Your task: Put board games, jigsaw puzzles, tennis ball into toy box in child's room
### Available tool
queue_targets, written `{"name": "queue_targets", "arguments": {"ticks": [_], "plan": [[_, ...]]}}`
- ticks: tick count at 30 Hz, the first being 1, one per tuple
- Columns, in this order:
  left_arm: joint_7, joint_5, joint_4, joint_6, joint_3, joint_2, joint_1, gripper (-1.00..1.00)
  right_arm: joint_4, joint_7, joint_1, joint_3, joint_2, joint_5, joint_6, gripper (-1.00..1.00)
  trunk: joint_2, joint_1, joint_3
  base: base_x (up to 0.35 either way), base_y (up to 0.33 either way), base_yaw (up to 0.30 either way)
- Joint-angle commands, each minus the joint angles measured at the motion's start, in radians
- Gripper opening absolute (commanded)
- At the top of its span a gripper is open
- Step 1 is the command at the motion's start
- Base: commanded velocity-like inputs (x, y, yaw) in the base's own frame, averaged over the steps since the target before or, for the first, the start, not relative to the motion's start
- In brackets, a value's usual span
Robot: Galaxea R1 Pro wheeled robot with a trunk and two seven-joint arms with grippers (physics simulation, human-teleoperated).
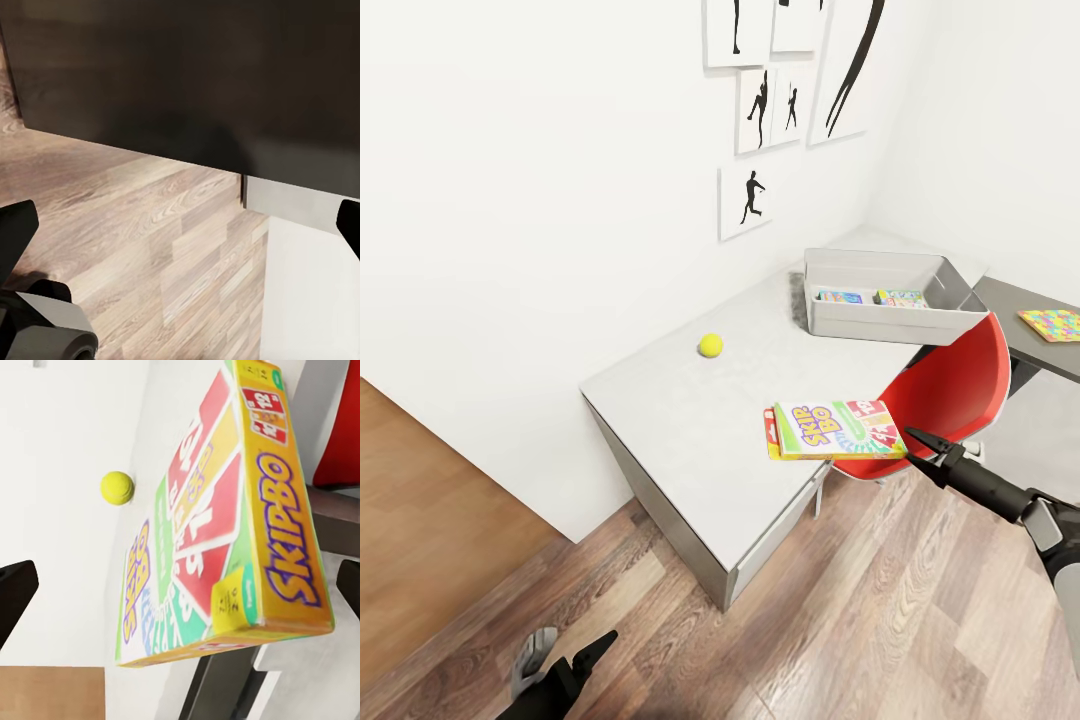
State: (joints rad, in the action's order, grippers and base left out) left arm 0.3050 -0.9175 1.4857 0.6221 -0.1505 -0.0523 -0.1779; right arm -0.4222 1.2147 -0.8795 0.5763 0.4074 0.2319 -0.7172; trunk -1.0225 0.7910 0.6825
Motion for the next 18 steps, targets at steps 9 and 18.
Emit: {"name": "queue_targets", "arguments": {"ticks": [9, 18], "plan": [[0.001, -0.006, 0.001, 0.007, -0.001, 0.0, 0.0, 1.0, 0.001, 0.002, -0.001, 0.002, -0.003, 0.001, -0.006, 1.0, -0.001, 0.0, 0.001, 0.0, 0.0, 0.0], [0.001, -0.005, 0.002, 0.007, -0.001, 0.0, 0.0, 1.0, 0.002, 0.001, -0.001, 0.003, -0.004, 0.001, -0.005, 1.0, -0.001, 0.0, 0.001, 0.0, 0.0, 0.0]]}}
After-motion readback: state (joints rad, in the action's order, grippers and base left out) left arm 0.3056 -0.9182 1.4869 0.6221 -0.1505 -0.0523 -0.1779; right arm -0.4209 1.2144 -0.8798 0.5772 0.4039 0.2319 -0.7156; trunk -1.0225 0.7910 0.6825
